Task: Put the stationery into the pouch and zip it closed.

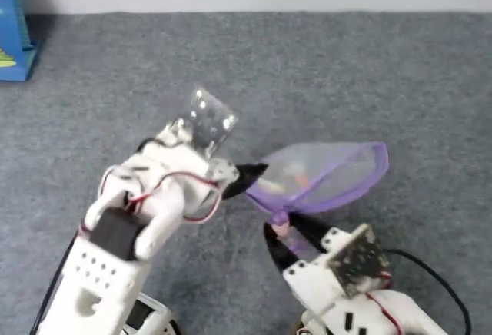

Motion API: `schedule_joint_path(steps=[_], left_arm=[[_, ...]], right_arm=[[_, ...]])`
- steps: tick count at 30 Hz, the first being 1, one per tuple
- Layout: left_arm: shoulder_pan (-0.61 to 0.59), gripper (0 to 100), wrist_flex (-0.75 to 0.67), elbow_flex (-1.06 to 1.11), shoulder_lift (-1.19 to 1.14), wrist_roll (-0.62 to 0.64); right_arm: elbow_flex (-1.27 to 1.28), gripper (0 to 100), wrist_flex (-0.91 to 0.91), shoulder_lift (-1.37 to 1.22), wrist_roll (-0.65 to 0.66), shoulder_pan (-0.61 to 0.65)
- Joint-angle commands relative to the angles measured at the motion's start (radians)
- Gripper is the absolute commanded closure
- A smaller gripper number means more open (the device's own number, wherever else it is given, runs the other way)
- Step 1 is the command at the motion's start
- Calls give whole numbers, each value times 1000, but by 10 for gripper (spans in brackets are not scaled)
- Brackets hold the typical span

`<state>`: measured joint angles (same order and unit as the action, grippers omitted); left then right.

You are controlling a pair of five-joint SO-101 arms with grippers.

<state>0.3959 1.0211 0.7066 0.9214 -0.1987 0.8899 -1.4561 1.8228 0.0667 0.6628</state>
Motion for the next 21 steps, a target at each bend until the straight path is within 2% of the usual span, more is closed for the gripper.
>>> schedule_joint_path(steps=[1,7,15,21], left_arm=[[-3,652,92,-10,138,-84],[2,652,167,90,319,-183],[157,652,256,137,348,-184],[221,652,290,119,342,-176]], right_arm=[[-130,991,-79,-7,12,-13],[-176,991,-114,-7,14,-16],[-178,991,-88,-59,6,-18],[-180,991,-74,-68,5,-18]])
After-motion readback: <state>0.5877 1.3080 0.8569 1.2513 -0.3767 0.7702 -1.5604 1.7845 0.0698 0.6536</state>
